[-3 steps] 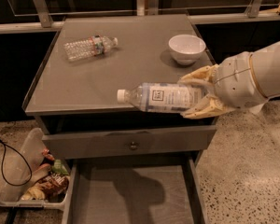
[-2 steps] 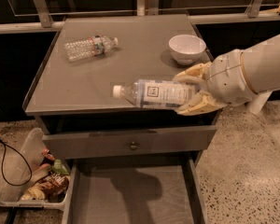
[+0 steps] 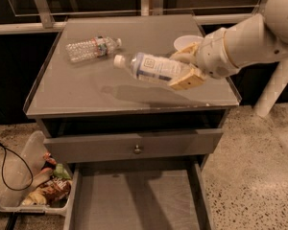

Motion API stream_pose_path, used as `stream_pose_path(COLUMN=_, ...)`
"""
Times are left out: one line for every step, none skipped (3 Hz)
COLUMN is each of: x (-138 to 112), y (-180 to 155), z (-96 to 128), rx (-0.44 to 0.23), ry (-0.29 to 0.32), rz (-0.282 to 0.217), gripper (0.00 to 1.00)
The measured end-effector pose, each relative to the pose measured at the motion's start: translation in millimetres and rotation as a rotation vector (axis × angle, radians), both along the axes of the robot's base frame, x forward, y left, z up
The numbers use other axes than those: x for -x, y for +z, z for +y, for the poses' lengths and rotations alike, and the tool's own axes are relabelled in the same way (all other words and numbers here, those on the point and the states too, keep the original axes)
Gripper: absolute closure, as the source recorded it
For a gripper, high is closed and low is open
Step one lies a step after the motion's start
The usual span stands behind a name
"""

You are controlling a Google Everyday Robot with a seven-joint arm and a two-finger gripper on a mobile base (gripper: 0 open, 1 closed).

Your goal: Pick blue plastic bottle from middle drawer and place on counter

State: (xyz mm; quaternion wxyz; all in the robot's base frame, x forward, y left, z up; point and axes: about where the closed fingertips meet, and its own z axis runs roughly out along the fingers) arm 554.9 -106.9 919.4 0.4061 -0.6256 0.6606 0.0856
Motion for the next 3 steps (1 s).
stream_pose_path(x=-37.3, y=-1.5, z=9.1, rx=-0.075, ry=-0.06, rz=0.039, gripper=1.0)
stream_pose_path(x=-62.4, y=-11.5, z=20.0, rx=-0.131, ry=-0.095, rz=0.08, gripper=1.0)
stream_pose_path(x=-83.4, y=-22.0, z=33.4, rx=-0.159, ry=-0.109, rz=0.122, gripper=1.0)
